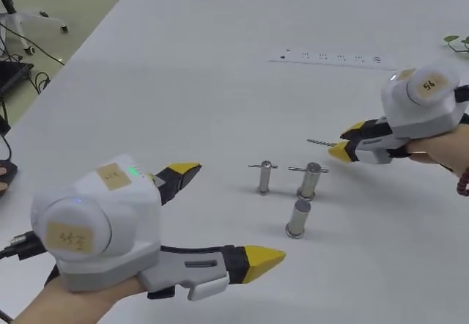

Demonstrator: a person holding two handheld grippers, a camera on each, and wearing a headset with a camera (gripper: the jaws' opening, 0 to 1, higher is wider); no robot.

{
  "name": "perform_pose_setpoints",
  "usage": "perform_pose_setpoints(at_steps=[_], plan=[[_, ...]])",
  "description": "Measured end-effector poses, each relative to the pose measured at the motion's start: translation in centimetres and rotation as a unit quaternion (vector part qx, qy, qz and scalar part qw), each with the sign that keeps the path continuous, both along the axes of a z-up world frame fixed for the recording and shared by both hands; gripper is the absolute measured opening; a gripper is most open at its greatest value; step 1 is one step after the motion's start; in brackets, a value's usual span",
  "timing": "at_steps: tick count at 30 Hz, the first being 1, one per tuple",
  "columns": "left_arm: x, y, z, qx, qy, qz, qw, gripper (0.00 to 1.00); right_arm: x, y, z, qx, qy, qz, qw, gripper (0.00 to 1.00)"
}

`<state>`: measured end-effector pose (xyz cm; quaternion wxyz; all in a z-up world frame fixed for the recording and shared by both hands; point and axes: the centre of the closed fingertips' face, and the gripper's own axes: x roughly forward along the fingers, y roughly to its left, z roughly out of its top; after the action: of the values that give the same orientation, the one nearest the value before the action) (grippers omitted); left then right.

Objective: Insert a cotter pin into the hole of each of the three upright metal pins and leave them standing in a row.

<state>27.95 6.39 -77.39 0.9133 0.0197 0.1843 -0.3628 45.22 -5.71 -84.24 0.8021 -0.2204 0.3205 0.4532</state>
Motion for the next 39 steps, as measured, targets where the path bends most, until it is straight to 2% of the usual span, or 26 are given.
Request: perform_pose_setpoints(at_steps=[4, 15, 20, 26, 31, 35, 39], plan=[[-0.1, -0.1, -0.2, 0.003, 0.002, -0.003, 1.0, 0.93, 0.4, 0.4, -0.5, -0.015, 0.004, 0.017, 0.9997, 0.18], [0.0, 0.1, -0.5, 0.005, 0.007, 0.0, 1.0, 0.93, 0.8, 0.5, -1.8, -0.055, 0.016, 0.045, 0.9973, 0.15], [-0.1, 0.0, -0.6, 0.008, 0.009, -0.004, 0.9999, 0.92, 0.8, 0.5, -1.9, -0.057, 0.045, 0.046, 0.9963, 0.12], [-0.2, -0.2, -0.8, 0.011, 0.013, -0.009, 0.9998, 0.92, 0.9, 0.5, -1.9, -0.087, 0.055, 0.057, 0.9931, 0.11], [-0.3, -0.2, -0.8, 0.015, 0.013, -0.009, 0.9998, 0.91, 0.6, 0.6, -2.0, -0.111, 0.042, 0.076, 0.99, 0.06], [-0.3, -0.2, -0.8, 0.015, 0.014, -0.01, 0.9997, 0.91, 0.6, 0.5, -2.0, -0.113, 0.051, 0.066, 0.9901, 0.05], [-0.4, -0.3, -0.8, 0.017, 0.014, -0.012, 0.9997, 0.91, 0.5, 0.6, -2.0, -0.129, 0.043, 0.072, 0.9881, 0.04]])
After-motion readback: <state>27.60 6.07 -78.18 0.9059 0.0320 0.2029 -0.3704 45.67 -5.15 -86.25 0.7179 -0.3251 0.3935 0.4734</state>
